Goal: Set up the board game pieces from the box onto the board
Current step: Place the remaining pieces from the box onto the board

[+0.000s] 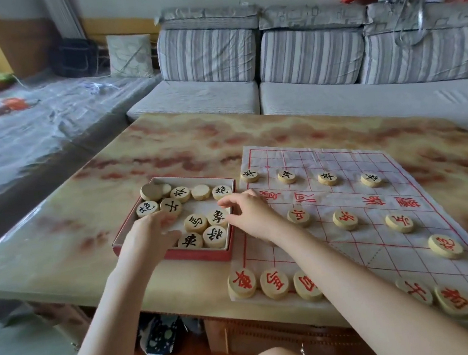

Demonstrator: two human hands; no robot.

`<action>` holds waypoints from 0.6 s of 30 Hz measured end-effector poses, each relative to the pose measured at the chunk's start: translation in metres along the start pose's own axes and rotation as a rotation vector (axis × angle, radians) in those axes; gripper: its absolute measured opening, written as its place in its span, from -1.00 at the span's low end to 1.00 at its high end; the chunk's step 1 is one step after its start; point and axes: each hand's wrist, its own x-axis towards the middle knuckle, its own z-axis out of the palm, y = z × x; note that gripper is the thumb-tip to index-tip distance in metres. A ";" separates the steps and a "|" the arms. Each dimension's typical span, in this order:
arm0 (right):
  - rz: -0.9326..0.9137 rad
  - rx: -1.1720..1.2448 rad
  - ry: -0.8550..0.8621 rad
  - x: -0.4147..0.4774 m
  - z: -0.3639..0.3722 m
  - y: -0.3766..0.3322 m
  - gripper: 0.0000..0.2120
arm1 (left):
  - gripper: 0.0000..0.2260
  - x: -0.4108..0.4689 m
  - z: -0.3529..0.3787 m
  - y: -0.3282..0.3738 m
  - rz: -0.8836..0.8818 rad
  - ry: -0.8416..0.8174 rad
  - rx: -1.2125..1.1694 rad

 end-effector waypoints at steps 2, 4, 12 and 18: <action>0.024 -0.125 -0.049 0.012 0.007 -0.002 -0.62 | -0.66 0.004 0.005 0.005 0.039 -0.011 -0.024; 0.038 -0.267 -0.096 0.023 0.013 -0.003 -0.60 | -0.68 0.007 0.012 0.010 0.082 -0.015 -0.037; 0.054 -0.335 -0.031 0.036 0.028 0.004 -0.60 | -0.59 0.025 0.034 0.015 0.071 -0.078 0.048; -0.096 -0.248 0.065 0.034 0.029 0.004 -0.72 | -0.61 0.027 0.031 0.016 0.070 -0.019 -0.116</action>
